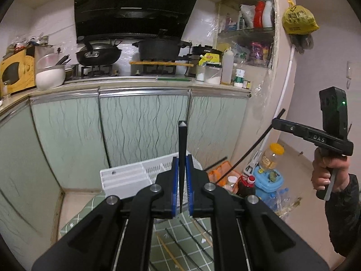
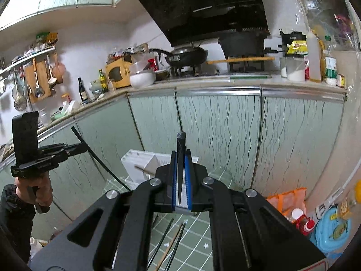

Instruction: Organize utensils

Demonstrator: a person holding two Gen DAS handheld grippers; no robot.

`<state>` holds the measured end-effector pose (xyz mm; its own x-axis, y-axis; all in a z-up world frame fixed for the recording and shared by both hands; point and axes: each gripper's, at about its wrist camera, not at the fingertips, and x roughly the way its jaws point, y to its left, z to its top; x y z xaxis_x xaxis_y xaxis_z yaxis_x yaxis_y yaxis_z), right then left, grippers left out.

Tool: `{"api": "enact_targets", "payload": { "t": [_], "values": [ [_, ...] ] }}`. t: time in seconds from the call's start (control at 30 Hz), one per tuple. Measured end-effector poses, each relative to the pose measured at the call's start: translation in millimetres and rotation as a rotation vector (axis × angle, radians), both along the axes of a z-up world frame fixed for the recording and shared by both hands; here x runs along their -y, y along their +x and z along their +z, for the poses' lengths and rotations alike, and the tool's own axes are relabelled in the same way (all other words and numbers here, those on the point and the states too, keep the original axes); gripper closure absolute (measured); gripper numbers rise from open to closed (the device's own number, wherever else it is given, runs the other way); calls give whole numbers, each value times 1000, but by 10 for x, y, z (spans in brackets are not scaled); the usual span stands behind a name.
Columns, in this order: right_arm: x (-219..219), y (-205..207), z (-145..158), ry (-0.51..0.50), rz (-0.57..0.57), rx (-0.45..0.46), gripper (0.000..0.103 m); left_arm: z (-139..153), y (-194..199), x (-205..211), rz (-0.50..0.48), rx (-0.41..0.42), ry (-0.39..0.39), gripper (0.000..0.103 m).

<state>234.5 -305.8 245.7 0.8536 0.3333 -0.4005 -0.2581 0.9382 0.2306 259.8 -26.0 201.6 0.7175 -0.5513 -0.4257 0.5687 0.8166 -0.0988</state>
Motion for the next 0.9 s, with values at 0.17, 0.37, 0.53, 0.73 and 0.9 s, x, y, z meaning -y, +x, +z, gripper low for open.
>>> {"api": "enact_targets", "payload": {
  "t": [0.17,0.37,0.53,0.73,0.9],
  "values": [
    [-35,215,105,-5,15,3,97,90,202,82,-21,-11,-25,95],
    [-67,446,146,-10,19,6,97,180,440,149,-17,-6,-55,95],
    [-68,654,94,-11,16,-3,97,219,681,199,2,4,-72,95],
    [-90,881,-104,-3,41,-22,97,43,927,233,39,-4,-68,95],
    [-138,1013,-290,-9,56,-34,97,-182,1078,251,54,-26,-74,95]
  ]
}}
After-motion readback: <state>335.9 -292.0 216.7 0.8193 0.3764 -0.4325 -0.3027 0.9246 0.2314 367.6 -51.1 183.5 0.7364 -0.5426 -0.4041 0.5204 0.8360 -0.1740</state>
